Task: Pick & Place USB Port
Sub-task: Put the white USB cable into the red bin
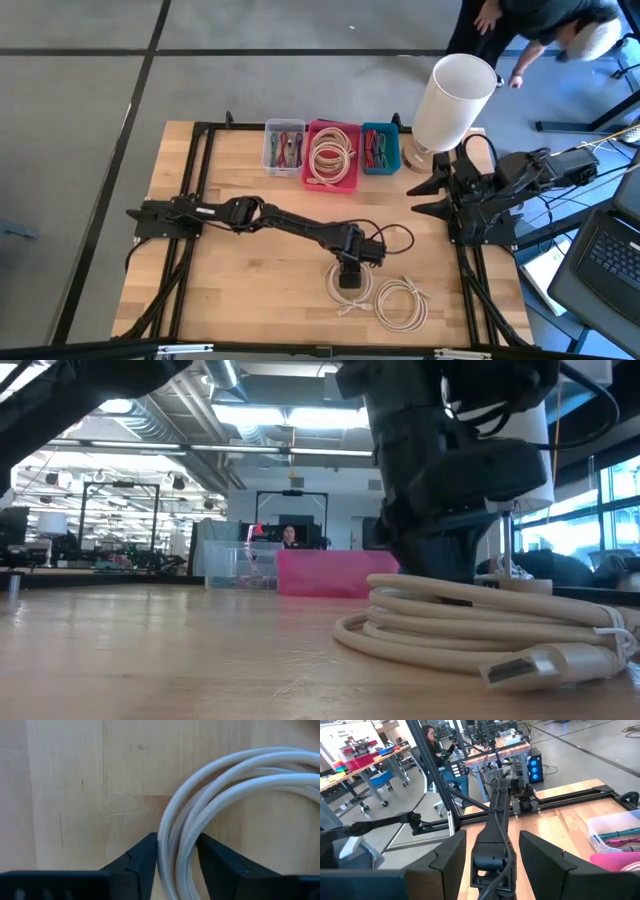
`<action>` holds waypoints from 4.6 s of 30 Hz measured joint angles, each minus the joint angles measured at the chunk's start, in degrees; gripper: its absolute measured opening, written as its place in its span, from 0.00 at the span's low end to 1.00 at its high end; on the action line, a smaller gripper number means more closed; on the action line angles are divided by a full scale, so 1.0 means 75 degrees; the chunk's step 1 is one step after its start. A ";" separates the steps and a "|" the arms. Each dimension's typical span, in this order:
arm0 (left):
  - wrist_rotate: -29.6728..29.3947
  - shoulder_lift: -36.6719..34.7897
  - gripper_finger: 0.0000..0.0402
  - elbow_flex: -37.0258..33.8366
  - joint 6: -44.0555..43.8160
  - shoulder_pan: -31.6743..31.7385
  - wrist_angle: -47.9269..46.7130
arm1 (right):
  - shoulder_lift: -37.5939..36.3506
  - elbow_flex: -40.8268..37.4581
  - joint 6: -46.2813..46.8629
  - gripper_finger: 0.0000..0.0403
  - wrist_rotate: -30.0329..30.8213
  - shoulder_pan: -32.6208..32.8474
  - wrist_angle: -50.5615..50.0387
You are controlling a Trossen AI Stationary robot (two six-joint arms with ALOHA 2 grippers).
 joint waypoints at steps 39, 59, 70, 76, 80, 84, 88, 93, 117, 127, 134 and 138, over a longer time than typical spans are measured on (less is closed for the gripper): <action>0.0205 -0.3872 0.03 -0.0053 0.3144 0.3608 -0.1517 | 0.0259 0.0000 0.0122 0.46 0.0038 0.0044 0.0097; 0.1360 -0.1584 0.03 -0.0050 0.4394 0.6059 -0.0860 | 0.0257 0.0000 0.0191 0.46 0.1674 0.0029 0.0115; 0.0583 -0.0697 0.03 -0.0035 0.4385 0.6027 -0.0037 | -0.0371 0.0000 0.0172 0.46 0.1682 0.0029 -0.0331; 0.0419 -0.0649 0.12 -0.0041 0.4331 0.6049 0.0156 | -0.0541 0.0000 0.0173 0.46 0.1682 0.0029 -0.0594; 0.0378 -0.0727 0.26 -0.0034 0.4265 0.6068 0.0115 | -0.0586 0.0000 0.0230 0.46 0.1658 0.0029 -0.0865; 0.0180 -0.0838 0.38 0.0157 0.4253 0.6101 -0.0068 | -0.0621 0.0000 0.0176 0.46 0.1658 0.0029 -0.0918; 0.0304 -0.1105 0.47 0.0143 0.4248 0.6108 -0.0222 | -0.0639 0.0000 0.0000 0.46 0.1677 0.0029 -0.0934; 0.0499 -0.1544 0.53 0.0143 0.4300 0.6105 -0.0309 | -0.0726 0.0000 -0.0035 0.46 0.1681 0.0029 -0.0930; 0.5243 -0.6546 0.43 0.0143 0.2444 0.5889 0.0754 | -0.0412 0.0029 -0.4464 0.46 -0.1294 -0.0042 0.4280; 0.5243 -0.8425 0.41 0.0151 0.2128 0.4666 0.0609 | 0.1358 0.1300 -0.5287 0.46 0.1181 -0.1722 0.1107; 0.2694 -1.0297 0.34 -0.2010 0.1988 0.3213 0.0006 | 0.0847 0.2552 -0.3702 0.46 0.1143 -0.2697 -0.2662; 0.1894 -1.2015 0.29 -0.5022 0.1497 0.2518 0.2161 | -0.0388 0.2266 -0.2126 0.46 0.0282 -0.2650 -0.3625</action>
